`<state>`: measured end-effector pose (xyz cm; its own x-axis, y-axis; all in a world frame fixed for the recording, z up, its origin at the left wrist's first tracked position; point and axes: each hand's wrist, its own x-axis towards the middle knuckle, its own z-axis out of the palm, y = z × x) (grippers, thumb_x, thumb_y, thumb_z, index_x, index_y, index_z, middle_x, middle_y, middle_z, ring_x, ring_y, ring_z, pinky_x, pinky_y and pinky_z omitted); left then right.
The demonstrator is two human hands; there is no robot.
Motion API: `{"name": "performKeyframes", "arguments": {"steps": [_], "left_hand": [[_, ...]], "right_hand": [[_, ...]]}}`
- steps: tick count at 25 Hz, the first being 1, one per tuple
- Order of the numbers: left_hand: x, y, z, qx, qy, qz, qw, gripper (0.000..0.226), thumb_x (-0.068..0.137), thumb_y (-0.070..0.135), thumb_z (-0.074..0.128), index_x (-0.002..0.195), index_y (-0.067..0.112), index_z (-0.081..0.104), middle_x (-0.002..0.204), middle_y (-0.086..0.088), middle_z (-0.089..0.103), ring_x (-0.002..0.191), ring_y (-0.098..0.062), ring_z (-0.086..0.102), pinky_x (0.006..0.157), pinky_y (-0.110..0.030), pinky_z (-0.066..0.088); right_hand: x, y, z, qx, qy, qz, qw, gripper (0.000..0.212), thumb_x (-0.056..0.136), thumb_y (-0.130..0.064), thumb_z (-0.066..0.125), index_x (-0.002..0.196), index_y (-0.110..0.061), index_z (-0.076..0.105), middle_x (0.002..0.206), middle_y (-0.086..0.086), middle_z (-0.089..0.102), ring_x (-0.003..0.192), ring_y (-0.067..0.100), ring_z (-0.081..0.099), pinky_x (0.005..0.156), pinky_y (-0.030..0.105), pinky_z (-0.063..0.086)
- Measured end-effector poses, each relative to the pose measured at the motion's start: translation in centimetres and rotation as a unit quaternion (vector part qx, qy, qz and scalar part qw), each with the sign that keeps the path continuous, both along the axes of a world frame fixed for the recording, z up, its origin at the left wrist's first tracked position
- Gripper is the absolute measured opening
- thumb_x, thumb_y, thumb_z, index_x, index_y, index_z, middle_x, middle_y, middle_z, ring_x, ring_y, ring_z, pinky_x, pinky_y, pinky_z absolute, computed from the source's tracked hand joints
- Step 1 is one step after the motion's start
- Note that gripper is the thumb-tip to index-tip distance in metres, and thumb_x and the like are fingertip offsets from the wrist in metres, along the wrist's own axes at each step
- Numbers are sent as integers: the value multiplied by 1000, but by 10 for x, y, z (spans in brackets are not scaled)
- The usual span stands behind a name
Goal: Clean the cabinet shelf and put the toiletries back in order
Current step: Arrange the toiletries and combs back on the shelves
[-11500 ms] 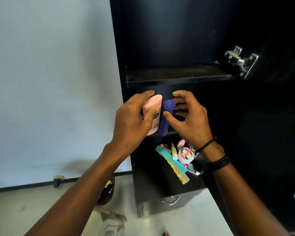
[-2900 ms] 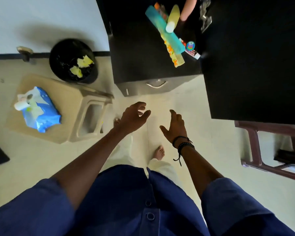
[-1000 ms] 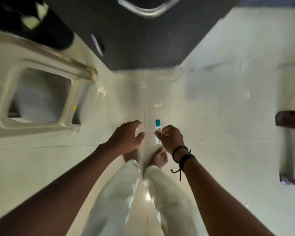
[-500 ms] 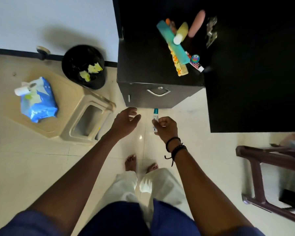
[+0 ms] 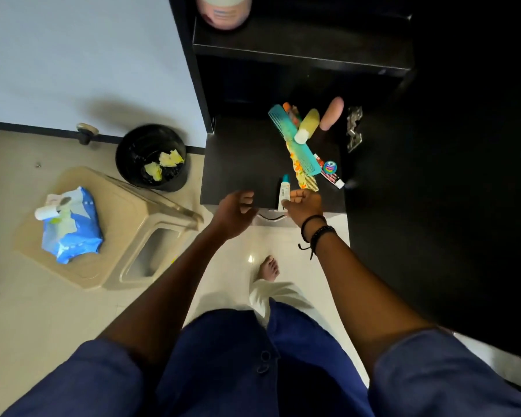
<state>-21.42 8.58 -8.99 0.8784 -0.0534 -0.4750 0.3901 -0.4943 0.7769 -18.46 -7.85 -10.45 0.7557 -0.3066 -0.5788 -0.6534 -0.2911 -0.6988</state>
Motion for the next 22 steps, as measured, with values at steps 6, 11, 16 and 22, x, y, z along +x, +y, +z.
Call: {"name": "performKeyframes", "arguments": {"steps": [6, 11, 16, 22], "left_hand": [[47, -4, -11, 10, 48, 19, 999, 49, 86, 10, 65, 132, 8, 49, 128, -12, 59, 111, -25, 62, 91, -28, 48], [96, 8, -18, 24, 55, -65, 996, 48, 84, 8, 64, 131, 7, 52, 124, -12, 62, 108, -25, 63, 97, -37, 49], [129, 9, -19, 38, 56, -142, 988, 48, 85, 8, 61, 132, 10, 51, 124, -8, 61, 109, -22, 62, 97, -28, 46], [147, 11, -27, 25, 51, -143, 988, 50, 86, 11, 63, 134, 11, 49, 127, -9, 59, 112, -23, 60, 100, -36, 48]], "right_hand": [[66, 0, -16, -56, 9, 33, 998, 28, 77, -2, 70, 67, -18, 50, 72, 1, 58, 77, 16, 58, 87, 28, 53], [87, -3, -15, -107, 0, 21, 994, 11, 77, -4, 69, 76, -9, 60, 81, 6, 61, 86, 24, 60, 94, 31, 49], [93, -14, 4, -183, 7, 9, 983, 30, 82, -10, 68, 108, -1, 59, 115, 17, 63, 107, 33, 60, 96, 38, 49], [109, -18, 1, -261, 69, 138, 953, 49, 85, -19, 68, 127, -6, 48, 132, 14, 43, 113, 32, 56, 96, 36, 45]]}}
